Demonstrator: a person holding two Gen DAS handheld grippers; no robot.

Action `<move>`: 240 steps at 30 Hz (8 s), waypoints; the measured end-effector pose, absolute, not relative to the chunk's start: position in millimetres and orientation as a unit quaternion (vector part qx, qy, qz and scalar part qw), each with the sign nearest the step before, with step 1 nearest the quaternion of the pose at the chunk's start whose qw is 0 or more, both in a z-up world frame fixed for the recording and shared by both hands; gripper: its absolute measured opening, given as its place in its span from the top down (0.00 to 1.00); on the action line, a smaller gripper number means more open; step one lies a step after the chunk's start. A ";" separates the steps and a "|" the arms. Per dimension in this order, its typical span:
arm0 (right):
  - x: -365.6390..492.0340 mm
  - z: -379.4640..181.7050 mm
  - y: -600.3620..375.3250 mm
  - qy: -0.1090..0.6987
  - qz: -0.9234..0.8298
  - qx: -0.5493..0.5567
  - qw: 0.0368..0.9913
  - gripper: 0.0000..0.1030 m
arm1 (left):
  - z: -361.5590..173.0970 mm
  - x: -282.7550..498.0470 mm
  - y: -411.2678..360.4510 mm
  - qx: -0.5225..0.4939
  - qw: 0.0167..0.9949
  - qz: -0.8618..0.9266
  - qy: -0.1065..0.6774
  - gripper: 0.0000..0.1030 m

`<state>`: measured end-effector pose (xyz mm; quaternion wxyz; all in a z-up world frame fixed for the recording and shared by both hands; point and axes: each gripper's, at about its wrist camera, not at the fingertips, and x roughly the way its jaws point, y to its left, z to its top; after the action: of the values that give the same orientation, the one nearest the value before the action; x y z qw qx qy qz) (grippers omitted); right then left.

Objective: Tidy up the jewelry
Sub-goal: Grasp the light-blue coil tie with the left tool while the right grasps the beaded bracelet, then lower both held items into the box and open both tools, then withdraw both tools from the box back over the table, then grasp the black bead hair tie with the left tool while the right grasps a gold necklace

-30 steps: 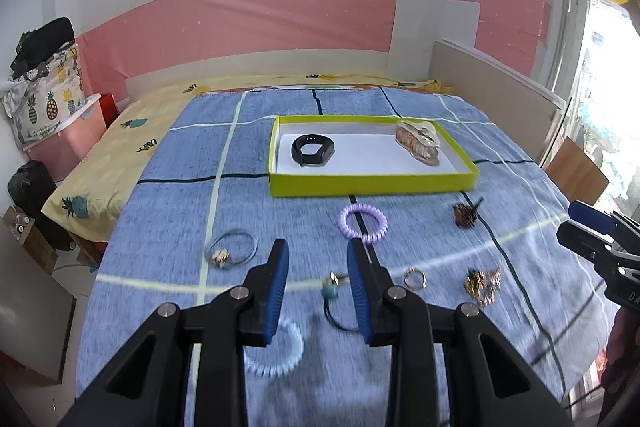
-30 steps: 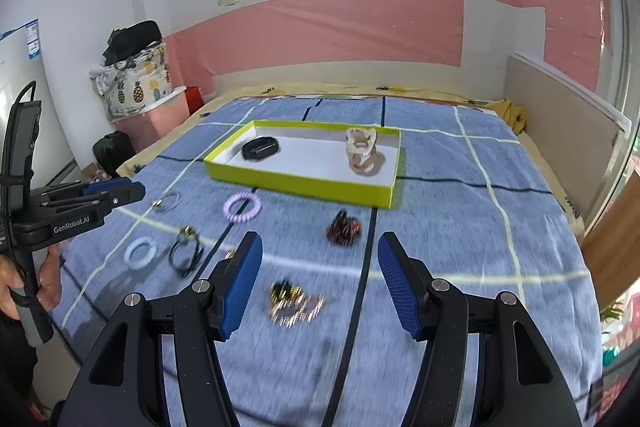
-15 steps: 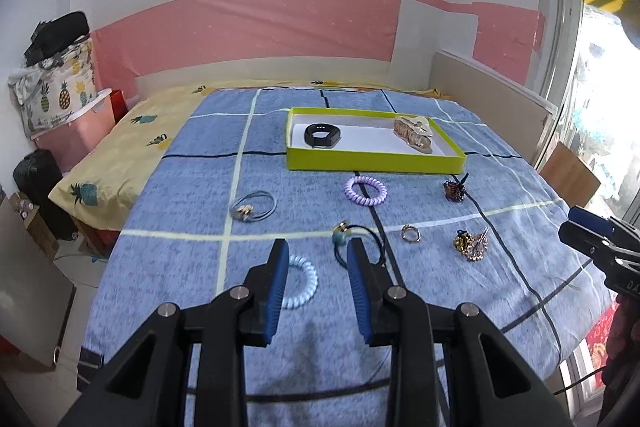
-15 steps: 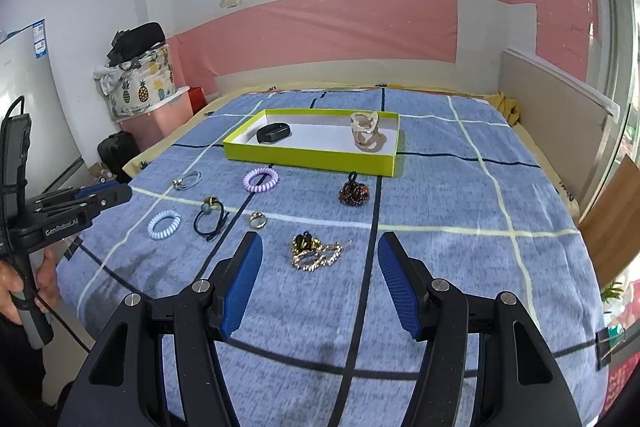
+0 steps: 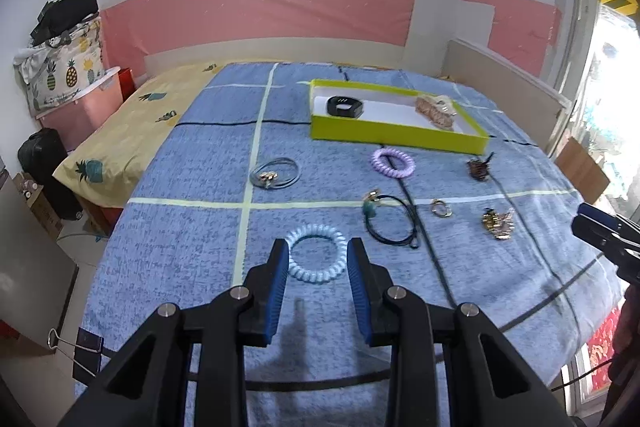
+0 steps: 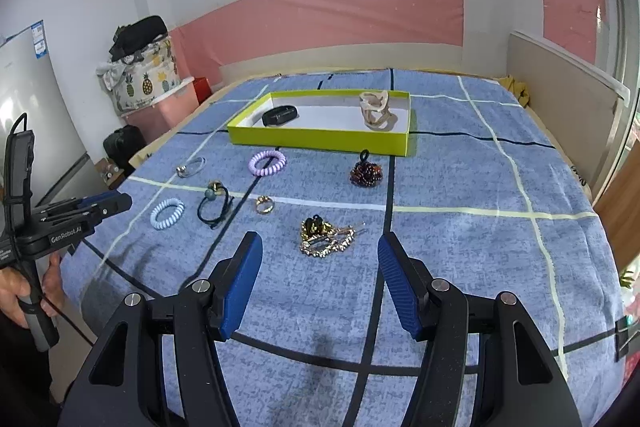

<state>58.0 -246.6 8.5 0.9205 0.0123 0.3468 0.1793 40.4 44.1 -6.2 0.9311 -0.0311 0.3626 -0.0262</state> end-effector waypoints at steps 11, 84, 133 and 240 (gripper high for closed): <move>95.4 -22.4 -236.2 0.390 0.174 0.008 0.904 0.41 | -41.1 73.0 54.5 -0.036 0.913 -0.003 0.407 0.69; 207.9 33.3 -234.7 0.345 0.174 -0.007 0.922 0.83 | 34.2 169.6 20.9 -0.032 0.930 -0.084 0.356 0.91; 307.4 -33.6 -232.5 0.436 0.139 -0.022 0.889 0.80 | -34.9 295.8 5.2 -0.004 0.894 -0.049 0.445 0.90; 126.7 -36.2 -251.0 0.433 0.117 0.034 0.893 0.66 | -43.7 132.2 3.3 -0.014 0.902 -0.089 0.423 0.74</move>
<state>126.7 -251.0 -36.2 0.8933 0.0342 0.4328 0.1167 132.2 3.3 -43.7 0.9015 -0.0138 0.4232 -0.0894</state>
